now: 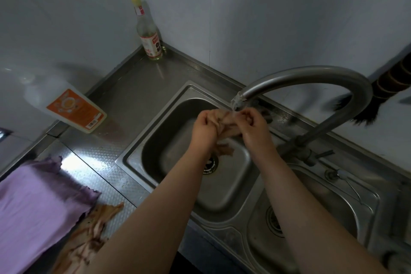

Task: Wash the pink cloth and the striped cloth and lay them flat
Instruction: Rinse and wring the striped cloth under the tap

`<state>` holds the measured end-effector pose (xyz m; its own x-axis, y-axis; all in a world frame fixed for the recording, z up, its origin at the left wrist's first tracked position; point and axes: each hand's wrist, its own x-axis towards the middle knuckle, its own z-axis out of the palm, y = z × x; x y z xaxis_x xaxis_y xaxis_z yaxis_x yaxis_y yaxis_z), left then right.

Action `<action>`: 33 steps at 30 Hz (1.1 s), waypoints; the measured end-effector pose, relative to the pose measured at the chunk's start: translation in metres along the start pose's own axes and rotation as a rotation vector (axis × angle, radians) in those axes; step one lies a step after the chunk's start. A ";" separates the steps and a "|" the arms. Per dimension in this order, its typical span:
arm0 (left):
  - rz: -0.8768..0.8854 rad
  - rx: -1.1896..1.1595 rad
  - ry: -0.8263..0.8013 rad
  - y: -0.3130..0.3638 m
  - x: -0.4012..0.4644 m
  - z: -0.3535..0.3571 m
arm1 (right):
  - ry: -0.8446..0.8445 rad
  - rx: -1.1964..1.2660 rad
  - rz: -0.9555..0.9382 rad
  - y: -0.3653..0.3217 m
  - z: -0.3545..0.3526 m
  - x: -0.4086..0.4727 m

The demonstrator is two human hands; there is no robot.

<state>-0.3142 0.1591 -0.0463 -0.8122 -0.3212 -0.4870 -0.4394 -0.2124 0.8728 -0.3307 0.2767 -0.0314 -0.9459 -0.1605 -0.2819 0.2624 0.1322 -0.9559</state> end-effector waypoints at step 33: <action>-0.286 0.217 -0.494 -0.002 0.013 -0.047 | -0.053 -0.219 0.164 0.005 -0.010 0.029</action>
<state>-0.3057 0.1118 -0.0554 -0.7098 0.1984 -0.6759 -0.6920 -0.0172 0.7217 -0.3586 0.2824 -0.0435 -0.8814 -0.1699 -0.4407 0.3581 0.3680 -0.8581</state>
